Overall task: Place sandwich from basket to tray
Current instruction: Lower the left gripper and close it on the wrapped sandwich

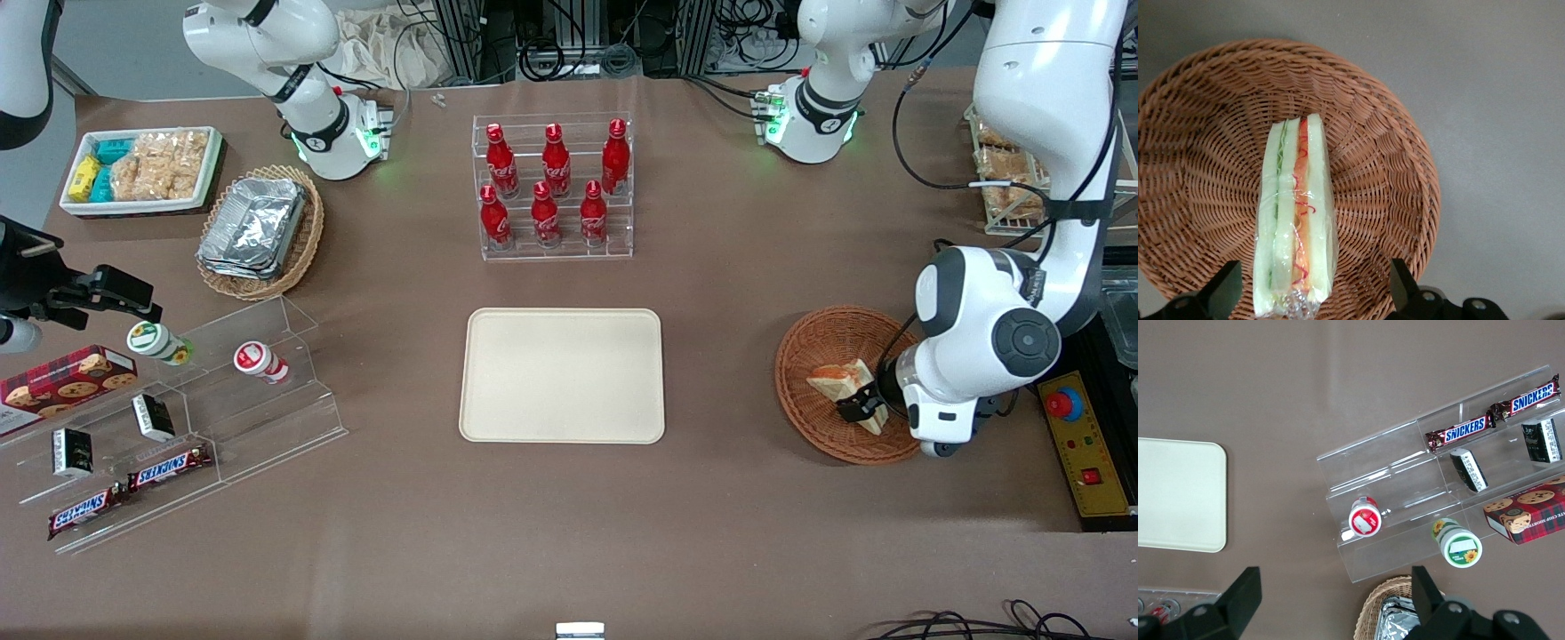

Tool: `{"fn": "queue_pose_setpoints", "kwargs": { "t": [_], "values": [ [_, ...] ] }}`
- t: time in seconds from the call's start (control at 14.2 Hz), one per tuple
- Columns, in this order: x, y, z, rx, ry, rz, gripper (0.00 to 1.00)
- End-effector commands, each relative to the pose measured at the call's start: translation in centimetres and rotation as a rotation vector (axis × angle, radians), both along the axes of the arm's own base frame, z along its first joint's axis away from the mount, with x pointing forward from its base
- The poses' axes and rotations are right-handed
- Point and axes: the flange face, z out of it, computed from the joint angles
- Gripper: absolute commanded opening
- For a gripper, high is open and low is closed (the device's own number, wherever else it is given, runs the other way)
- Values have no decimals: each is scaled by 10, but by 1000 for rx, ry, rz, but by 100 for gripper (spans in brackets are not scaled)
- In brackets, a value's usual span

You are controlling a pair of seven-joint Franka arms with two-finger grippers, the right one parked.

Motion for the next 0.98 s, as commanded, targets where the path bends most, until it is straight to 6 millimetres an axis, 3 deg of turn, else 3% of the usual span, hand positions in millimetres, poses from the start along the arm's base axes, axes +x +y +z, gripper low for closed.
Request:
{"fn": "queue_pose_setpoints", "kwargs": {
  "t": [0.0, 0.77, 0.84, 0.91],
  "values": [
    [-3, -2, -9, 12, -12, 25, 100],
    [-7, 9, -43, 4, -19, 58, 100],
    [-8, 9, -48, 3, -16, 60, 99],
    [-7, 8, -49, 2, -16, 58, 85]
  ]
}}
